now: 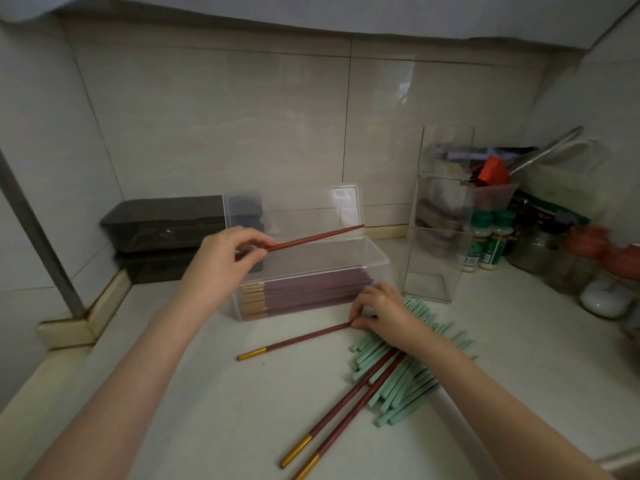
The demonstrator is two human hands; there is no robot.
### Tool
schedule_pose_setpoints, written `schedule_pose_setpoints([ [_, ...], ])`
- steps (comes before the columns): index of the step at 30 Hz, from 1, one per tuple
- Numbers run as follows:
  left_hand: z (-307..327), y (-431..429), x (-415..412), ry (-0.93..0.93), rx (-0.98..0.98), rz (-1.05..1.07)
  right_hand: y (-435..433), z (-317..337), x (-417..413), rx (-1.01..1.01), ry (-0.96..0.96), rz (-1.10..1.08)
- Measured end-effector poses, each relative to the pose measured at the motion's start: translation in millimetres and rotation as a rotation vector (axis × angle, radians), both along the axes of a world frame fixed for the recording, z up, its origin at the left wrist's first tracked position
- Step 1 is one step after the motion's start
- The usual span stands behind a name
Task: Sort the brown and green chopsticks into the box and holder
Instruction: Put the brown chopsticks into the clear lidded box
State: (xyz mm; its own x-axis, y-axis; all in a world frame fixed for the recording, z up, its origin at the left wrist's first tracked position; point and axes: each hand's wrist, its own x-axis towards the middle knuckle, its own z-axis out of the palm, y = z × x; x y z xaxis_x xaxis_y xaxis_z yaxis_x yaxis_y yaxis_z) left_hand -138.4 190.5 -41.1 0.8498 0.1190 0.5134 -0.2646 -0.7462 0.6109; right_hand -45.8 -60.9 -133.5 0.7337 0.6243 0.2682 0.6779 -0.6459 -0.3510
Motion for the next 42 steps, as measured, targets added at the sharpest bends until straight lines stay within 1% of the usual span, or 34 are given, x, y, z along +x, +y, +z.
schedule_pose_setpoints([
  [3, 4.7, -5.9, 28.8, 0.147, 0.019, -0.017, -4.7, 3.8, -7.0, 0.073, 0.038, 0.002],
  [7, -7.4, -7.9, 59.4, 0.314, 0.06, 0.006, -11.6, 20.8, -17.2, 0.214, 0.064, 0.024],
  [10, -19.9, -7.2, 68.6, 0.45, 0.07, -0.014, -25.0, 32.3, -25.7, 0.28, 0.093, 0.008],
  [12, -25.2, -6.3, 67.5, 0.486, 0.096, -0.016, -35.5, 35.7, -28.7, 0.31, 0.102, -0.003],
  [14, -26.5, -7.2, 63.3, 0.44, 0.076, -0.011, -45.5, 37.3, -30.2, 0.343, 0.11, -0.03],
  [16, -26.9, -10.2, 56.8, 0.342, 0.04, -0.004, -53.6, 38.1, -30.2, 0.355, 0.11, -0.057],
  [17, -27.1, -12.4, 51.4, 0.27, 0.021, 0.008, -56.3, 39.2, -30.0, 0.355, 0.108, -0.069],
  [19, -28.2, -16.8, 36.5, 0.064, 0.006, 0.049, -60.1, 44.4, -29.4, 0.365, 0.11, -0.097],
  [21, -31.6, -21.5, 15.4, -0.139, 0.038, 0.052, -63.2, 53.1, -25.6, 0.39, 0.081, -0.122],
  [22, -35.0, -24.9, 3.8, -0.189, 0.049, 0.037, -64.7, 58.2, -22.8, 0.41, 0.046, -0.13],
  [23, -40.6, -28.2, -7.6, -0.198, 0.046, 0.018, -65.8, 63.2, -19.2, 0.437, 0.008, -0.137],
  [25, -56.8, -35.7, -27.4, -0.11, -0.011, -0.03, -64.4, 73.5, -13.3, 0.483, -0.038, -0.15],
  [27, -73.6, -42.6, -41.6, 0.013, -0.071, -0.061, -57.6, 83.5, -8.9, 0.442, -0.065, -0.139],
  [28, -79.3, -44.6, -45.6, 0.045, -0.098, -0.049, -53.1, 88.5, -6.6, 0.402, -0.069, -0.122],
  [30, -83.0, -46.6, -48.9, 0.015, -0.11, 0.027, -44.7, 99.5, -0.5, 0.367, -0.06, -0.101],
  [32, -83.0, -47.3, -49.8, -0.012, -0.116, 0.101, -38.3, 109.7, 8.5, 0.42, -0.079, -0.124],
  [34, -84.6, -47.3, -49.6, 0.031, -0.16, 0.113, -29.6, 117.2, 17.6, 0.486, -0.138, -0.167],
  [36, -89.7, -49.4, -49.3, 0.169, -0.174, 0.029, -15.8, 119.3, 24.4, 0.495, -0.157, -0.177],
  [38, -95.8, -54.1, -50.0, 0.274, -0.118, -0.093, 1.1, 115.2, 30.1, 0.449, -0.117, -0.148],
  [40, -99.3, -60.4, -50.8, 0.282, -0.056, -0.179, 15.7, 106.3, 35.0, 0.405, -0.041, -0.126],
  [42, -100.9, -63.8, -50.9, 0.262, -0.024, -0.216, 25.8, 95.7, 37.3, 0.367, 0.027, -0.109],
])
